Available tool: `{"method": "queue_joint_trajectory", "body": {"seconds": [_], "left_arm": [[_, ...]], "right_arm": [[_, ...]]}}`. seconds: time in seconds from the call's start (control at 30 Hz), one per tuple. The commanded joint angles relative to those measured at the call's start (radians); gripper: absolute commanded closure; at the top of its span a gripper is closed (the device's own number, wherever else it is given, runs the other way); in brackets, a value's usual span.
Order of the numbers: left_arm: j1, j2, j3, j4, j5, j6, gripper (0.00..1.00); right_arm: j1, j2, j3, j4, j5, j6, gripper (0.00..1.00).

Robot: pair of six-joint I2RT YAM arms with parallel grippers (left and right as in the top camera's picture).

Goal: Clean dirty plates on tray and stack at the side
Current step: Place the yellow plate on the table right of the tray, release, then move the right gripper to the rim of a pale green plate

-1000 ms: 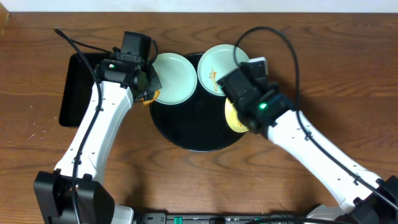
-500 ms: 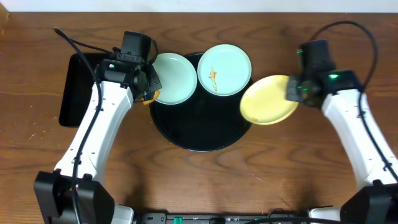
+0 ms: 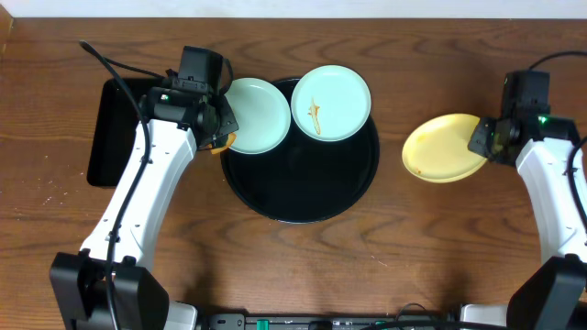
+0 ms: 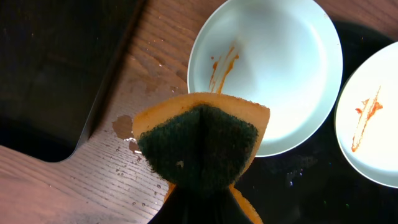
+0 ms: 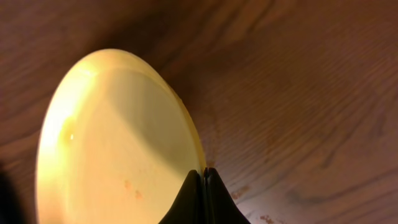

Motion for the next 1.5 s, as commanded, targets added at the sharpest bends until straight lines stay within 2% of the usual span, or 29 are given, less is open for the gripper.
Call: {"method": "queue_joint_trajectory", "body": {"seconds": [0.0,0.33,0.37,0.43,0.47,0.53,0.6,0.83,1.0,1.27,1.47], "left_arm": [[0.004,0.001,0.002,-0.002,-0.014,-0.009,0.92],[0.004,0.001,0.002,-0.002,0.008,-0.009,0.92],[0.004,0.001,0.002,-0.002,0.008,-0.009,0.92],[0.004,0.001,0.002,-0.002,0.008,-0.009,0.92],[0.004,0.001,0.002,-0.002,0.008,-0.009,0.92],[0.004,0.001,0.002,-0.002,0.008,-0.009,0.92],[0.004,0.001,0.002,-0.002,0.008,-0.009,0.92],[0.004,0.001,0.002,-0.002,0.008,0.001,0.92],[0.004,0.001,0.002,-0.002,0.008,0.042,0.92],[0.004,0.001,0.002,0.001,0.008,0.06,0.92],[0.004,0.001,0.002,0.001,0.008,0.06,0.92]], "right_arm": [[-0.028,-0.018,-0.074,0.063,0.038,0.022,0.99],[-0.081,-0.015,-0.262,0.37,0.119,0.047,0.97],[-0.087,-0.015,-0.262,0.385,0.119,0.047,0.93],[-0.094,-0.015,-0.261,0.409,0.109,0.036,0.71],[-0.095,-0.015,-0.257,0.412,0.091,0.021,0.64],[-0.095,-0.015,-0.246,0.408,0.034,-0.015,0.55],[-0.095,-0.015,-0.232,0.389,-0.024,-0.028,0.5],[-0.079,-0.015,-0.108,0.259,-0.305,-0.058,0.46],[-0.031,-0.015,0.006,0.17,-0.347,-0.062,0.41],[0.064,0.017,0.074,0.189,-0.426,-0.062,0.38],[0.163,0.12,0.152,0.216,-0.489,-0.051,0.38]]}}
